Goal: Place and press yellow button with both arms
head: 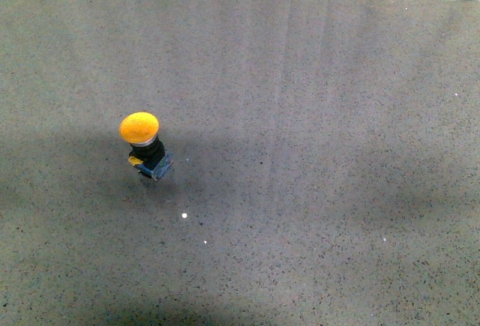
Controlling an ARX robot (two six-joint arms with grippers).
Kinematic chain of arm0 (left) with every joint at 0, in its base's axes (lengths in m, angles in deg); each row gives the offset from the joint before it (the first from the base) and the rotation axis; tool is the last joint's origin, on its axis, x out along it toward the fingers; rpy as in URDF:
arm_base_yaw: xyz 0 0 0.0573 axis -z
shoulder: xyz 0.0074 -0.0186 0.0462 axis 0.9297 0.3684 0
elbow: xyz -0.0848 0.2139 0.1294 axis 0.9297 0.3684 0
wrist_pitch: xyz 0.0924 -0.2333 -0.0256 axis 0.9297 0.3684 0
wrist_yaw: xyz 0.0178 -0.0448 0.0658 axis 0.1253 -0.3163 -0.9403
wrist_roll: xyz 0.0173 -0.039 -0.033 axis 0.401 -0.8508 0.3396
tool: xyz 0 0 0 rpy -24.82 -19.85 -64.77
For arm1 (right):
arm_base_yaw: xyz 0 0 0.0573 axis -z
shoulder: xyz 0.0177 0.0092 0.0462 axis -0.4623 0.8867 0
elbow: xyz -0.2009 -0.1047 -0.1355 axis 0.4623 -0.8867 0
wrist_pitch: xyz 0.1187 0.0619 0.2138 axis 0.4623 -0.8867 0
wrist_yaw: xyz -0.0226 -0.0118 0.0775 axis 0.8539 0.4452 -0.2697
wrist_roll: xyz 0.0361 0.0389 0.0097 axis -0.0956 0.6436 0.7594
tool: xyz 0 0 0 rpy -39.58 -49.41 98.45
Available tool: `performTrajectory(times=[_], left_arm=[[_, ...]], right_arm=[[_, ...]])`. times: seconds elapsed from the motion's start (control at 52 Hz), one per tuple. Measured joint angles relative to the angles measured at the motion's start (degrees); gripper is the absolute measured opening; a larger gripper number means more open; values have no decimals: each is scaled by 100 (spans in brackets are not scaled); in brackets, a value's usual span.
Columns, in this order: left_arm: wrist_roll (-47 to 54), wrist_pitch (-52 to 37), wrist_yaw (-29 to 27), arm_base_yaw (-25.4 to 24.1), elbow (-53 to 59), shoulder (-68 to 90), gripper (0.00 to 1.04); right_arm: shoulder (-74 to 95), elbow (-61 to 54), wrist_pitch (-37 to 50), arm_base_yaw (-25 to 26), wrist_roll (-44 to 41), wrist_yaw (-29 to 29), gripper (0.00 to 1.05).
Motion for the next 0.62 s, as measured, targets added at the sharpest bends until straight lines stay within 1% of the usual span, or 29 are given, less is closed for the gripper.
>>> performTrajectory(times=[0.019,0.115,0.135,0.173,0.212,0.269,0.615], left_arm=[[0,0,0,0,0,-2,70],[0,0,0,0,0,0,88],[0,0,0,0,0,-2,89],[0,0,0,0,0,0,96],[13,0,0,0,0,0,97],[13,0,0,0,0,-2,95],[13,0,0,0,0,0,96]], right_arm=[[0,0,0,0,0,0,68],[0,0,0,0,0,0,85],[0,0,0,0,0,-2,87],[-2,0,0,0,0,0,94],[-2,0,0,0,0,0,97],[-2,0,0,0,0,0,96],[-2,0,0,0,0,0,96]])
